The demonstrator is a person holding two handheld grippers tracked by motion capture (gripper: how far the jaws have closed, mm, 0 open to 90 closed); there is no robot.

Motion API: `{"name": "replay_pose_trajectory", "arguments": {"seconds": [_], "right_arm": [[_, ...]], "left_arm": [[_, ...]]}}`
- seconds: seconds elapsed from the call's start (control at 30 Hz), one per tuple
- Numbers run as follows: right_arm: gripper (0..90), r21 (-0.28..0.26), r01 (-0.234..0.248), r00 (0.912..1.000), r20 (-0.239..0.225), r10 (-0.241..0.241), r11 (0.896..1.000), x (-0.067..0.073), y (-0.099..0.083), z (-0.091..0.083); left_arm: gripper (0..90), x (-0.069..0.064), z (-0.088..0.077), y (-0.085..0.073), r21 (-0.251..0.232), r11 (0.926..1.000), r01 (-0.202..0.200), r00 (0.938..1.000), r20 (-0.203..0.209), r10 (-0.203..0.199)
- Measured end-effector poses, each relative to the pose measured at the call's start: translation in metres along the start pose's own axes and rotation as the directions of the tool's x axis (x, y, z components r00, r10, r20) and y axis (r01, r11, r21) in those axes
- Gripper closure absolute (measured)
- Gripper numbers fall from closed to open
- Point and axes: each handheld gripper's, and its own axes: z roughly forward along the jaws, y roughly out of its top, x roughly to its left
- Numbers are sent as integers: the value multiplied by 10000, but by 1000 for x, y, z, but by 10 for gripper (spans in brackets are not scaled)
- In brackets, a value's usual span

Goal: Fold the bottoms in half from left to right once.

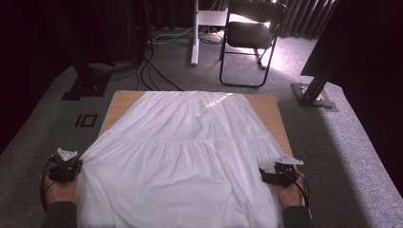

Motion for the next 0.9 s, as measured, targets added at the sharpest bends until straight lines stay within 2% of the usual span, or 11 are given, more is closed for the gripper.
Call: {"name": "replay_pose_trajectory", "arguments": {"seconds": [0.17, 0.33, 0.4, 0.5, 0.6, 0.63, 0.67, 0.73, 0.77, 0.8, 0.9], "right_arm": [[199, -75, -28, 10000, -18, 28, 10000, -1, 0, -1], [252, -165, 12, 10000, -95, -14, 9999, -4, -2, -3], [252, -164, 30, 9999, -101, -32, 9999, -4, -2, -4], [252, -166, 34, 9999, -99, -35, 9999, -4, -2, -3], [252, -165, 51, 9999, -102, -53, 9999, -4, -2, -4], [252, -165, 51, 9999, -102, -53, 9999, -4, -2, -4], [252, -166, 63, 9999, -108, -65, 9998, -4, -2, -3], [252, -166, 64, 9999, -109, -65, 9998, -4, -2, -3], [252, -163, 69, 9999, -111, -71, 9998, -4, -2, -4], [252, -164, 69, 9999, -110, -70, 9998, -4, -2, -4], [252, -168, 59, 9999, -111, -61, 9998, -4, -2, -3]], "left_arm": [[887, 21, -1, 0, 32, 9996, 293, 9983, -502, -291], [887, 29, 0, -3, 39, 9977, 675, 9954, -683, -671], [887, 23, -3, -3, -56, 9962, 865, 9951, -475, -867], [886, 8, -16, 3, -594, 9961, 648, 9978, 199, -637], [885, 0, -33, 13, -1338, 9881, 757, 9940, 885, -642], [885, 0, -33, 13, -1338, 9881, 757, 9940, 885, -642], [885, -5, -48, 22, -1947, 9769, 880, 9869, 1504, -589], [885, -9, -64, 33, -2504, 9624, 1055, 9735, 2237, -485], [885, -12, -72, 38, -2813, 9527, 1152, 9628, 2674, -375], [885, -16, -79, 44, -3090, 9427, 1262, 9509, 3082, -263], [885, -32, -100, 63, -3811, 9142, 1374, 9077, 4178, 378]]}}
